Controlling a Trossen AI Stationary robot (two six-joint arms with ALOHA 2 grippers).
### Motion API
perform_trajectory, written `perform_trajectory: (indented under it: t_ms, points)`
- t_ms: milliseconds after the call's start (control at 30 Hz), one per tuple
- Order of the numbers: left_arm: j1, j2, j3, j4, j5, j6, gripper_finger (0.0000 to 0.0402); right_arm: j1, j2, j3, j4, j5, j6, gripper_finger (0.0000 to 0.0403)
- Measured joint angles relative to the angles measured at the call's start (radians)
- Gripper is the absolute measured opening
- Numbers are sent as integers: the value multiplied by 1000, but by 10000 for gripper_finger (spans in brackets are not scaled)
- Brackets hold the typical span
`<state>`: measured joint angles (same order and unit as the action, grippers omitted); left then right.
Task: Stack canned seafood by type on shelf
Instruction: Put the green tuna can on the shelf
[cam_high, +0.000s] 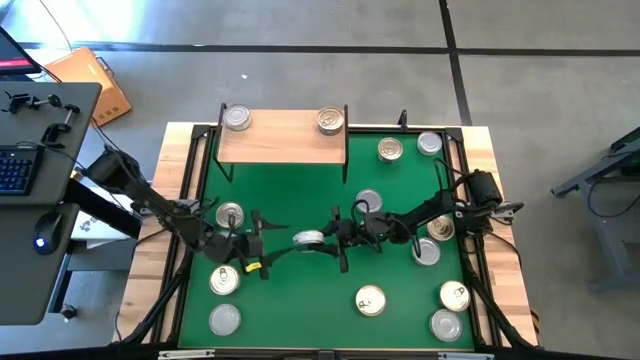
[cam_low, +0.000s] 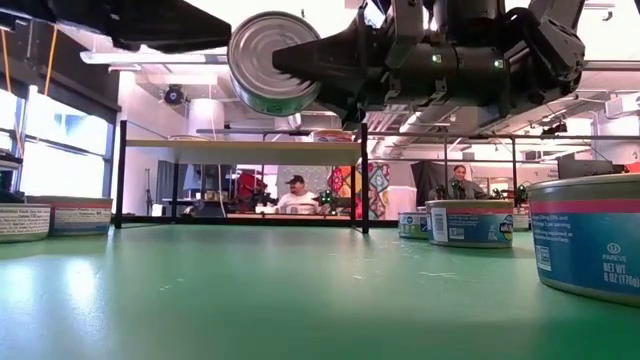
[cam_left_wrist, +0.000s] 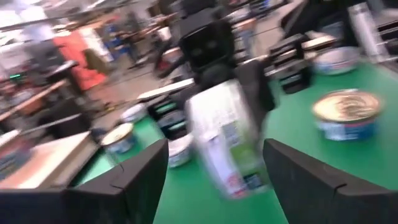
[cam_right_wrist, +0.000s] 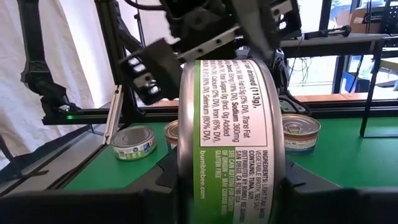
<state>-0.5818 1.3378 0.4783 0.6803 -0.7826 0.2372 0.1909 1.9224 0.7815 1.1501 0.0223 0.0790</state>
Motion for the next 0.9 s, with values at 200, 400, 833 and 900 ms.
perform_trajectory:
  t_ms: [200, 400, 833, 900]
  points:
    - [37, 57, 26, 4, 83, -85, 228, 0, 1, -2, 0, 23, 0, 117]
    - [61, 107, 29, 48, 56, -151, 181, 0, 3, -7, -19, 46, 2, 117]
    - [81, 108, 31, 90, 145, -170, 39, 0, 3, -3, -22, 31, -16, 117]
    - [88, 108, 32, 89, 146, -175, 38, 0, 3, -3, -23, 35, -16, 117]
